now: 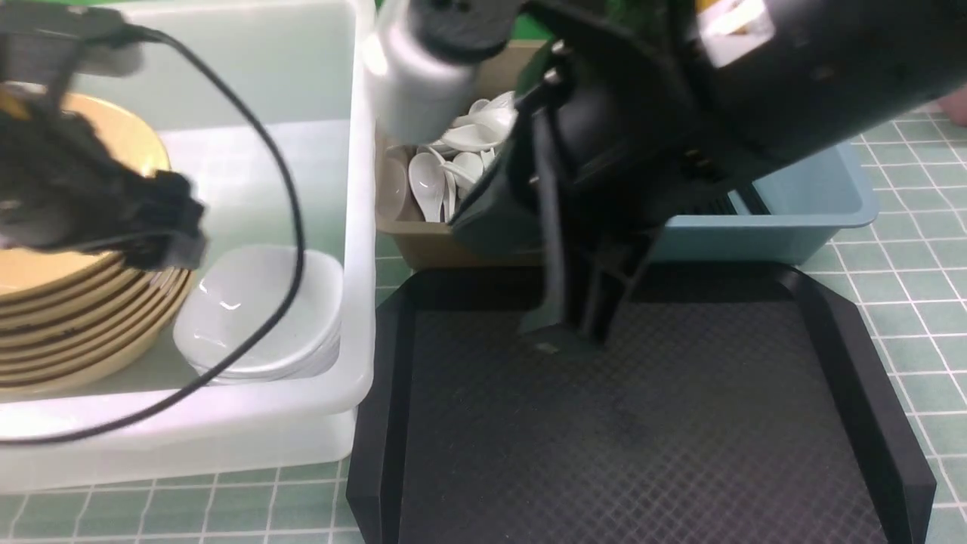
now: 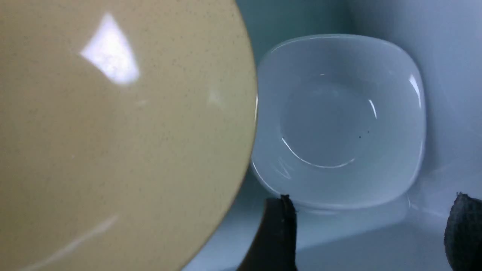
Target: On blue table put chopsticks spoon bowls plates into blue grey white boxes.
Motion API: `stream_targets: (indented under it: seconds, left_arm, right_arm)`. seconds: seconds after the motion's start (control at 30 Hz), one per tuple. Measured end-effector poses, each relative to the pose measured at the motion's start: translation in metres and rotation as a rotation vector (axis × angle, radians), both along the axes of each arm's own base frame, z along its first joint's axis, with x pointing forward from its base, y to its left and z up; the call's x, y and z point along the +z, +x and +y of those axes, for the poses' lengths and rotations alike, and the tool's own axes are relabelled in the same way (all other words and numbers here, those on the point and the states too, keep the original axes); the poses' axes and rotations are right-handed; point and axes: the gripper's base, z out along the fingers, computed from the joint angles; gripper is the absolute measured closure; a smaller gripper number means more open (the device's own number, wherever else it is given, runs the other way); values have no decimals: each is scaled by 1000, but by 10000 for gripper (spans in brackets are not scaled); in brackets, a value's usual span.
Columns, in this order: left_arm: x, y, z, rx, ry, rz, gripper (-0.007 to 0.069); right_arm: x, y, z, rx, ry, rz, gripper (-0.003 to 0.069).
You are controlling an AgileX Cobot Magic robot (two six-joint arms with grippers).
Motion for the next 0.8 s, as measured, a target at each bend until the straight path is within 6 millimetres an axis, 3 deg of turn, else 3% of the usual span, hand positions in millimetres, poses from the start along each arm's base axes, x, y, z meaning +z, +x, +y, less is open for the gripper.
stream_targets:
  seconds: [0.13, 0.2, 0.3, 0.4, 0.5, 0.67, 0.8]
  left_arm:
    - [19, -54, 10, 3, 7, -131, 301]
    - [19, -67, 12, 3, 5, -164, 346]
    - [10, -114, 19, 1, -12, -308, 512]
    - [-4, -144, 23, -1, -29, -428, 596]
    - [-34, -165, 26, -7, -46, -547, 624]
    - [-61, -181, 28, -14, -71, -719, 634]
    - [-70, -183, 27, -19, -83, -804, 636]
  right_arm:
    - [7, -11, -19, -42, 5, -12, 610]
    - [6, -14, -23, -49, 11, -11, 610]
    - [-2, -27, -39, -69, 53, -21, 610]
    - [-11, -36, -51, -73, 121, -69, 610]
    - [-23, -50, -69, -77, 213, -135, 610]
    - [-38, -71, -96, -91, 382, -240, 610]
    - [-47, -84, -114, -96, 492, -312, 610]
